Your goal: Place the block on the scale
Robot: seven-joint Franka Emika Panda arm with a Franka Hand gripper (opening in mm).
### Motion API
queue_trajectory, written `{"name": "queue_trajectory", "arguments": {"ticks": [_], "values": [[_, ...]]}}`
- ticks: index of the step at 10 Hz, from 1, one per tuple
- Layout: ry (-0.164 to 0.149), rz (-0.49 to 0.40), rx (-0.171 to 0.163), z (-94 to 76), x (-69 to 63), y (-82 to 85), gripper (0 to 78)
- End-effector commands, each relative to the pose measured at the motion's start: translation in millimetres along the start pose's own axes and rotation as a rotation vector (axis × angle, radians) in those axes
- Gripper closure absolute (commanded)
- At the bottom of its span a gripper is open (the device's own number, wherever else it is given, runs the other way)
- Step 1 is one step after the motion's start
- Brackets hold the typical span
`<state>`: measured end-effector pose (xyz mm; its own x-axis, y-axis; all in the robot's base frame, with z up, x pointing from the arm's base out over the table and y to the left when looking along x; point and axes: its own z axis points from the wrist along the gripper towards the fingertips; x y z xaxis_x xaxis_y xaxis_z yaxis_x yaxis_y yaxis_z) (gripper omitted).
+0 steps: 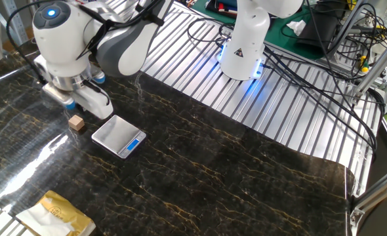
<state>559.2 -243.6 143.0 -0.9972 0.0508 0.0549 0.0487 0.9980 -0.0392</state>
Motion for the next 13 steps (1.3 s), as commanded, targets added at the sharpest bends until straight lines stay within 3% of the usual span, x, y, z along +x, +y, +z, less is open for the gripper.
{"name": "queue_trajectory", "arguments": {"ticks": [1,3,5,8,13], "values": [[-0.005,-0.05,0.009,-2.0,-21.1,-5.2,77.6],[-0.004,-0.063,0.013,0.6,-22.7,-9.8,77.6],[0.0,-0.079,0.013,11.2,-25.8,-26.7,77.6],[0.011,-0.067,0.014,15.1,-24.7,-30.0,77.6],[0.012,-0.041,0.015,39.5,-1.9,-25.5,77.6]]}}
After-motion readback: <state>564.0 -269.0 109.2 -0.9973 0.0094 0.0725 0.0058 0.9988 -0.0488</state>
